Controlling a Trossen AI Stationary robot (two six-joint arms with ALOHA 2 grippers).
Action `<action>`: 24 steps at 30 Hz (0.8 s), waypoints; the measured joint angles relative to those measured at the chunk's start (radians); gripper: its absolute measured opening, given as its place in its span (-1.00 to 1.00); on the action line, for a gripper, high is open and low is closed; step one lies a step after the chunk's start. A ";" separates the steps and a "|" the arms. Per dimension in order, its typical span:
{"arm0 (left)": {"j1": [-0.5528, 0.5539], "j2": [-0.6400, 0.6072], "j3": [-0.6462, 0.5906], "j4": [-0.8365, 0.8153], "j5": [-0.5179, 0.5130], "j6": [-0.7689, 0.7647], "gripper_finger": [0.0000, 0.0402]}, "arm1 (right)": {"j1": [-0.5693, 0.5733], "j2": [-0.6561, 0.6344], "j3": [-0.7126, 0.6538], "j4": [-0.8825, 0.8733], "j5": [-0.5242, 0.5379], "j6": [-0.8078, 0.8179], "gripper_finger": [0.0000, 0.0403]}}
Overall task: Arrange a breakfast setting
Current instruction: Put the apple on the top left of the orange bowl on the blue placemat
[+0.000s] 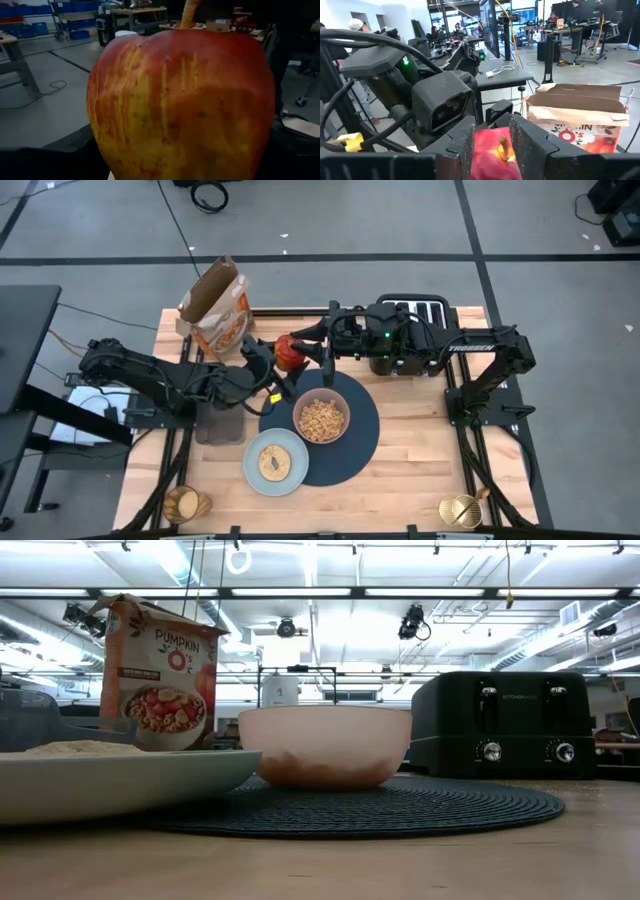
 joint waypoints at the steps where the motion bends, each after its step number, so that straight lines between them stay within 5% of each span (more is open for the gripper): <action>1: 0.000 0.000 0.000 -0.002 0.000 0.000 0.67 | 0.000 0.000 0.000 -0.002 -0.002 0.000 -0.36; 24: 0.004 0.000 0.000 0.061 0.019 0.079 0.67 | -0.008 -0.001 0.000 -0.042 -0.014 0.012 -0.41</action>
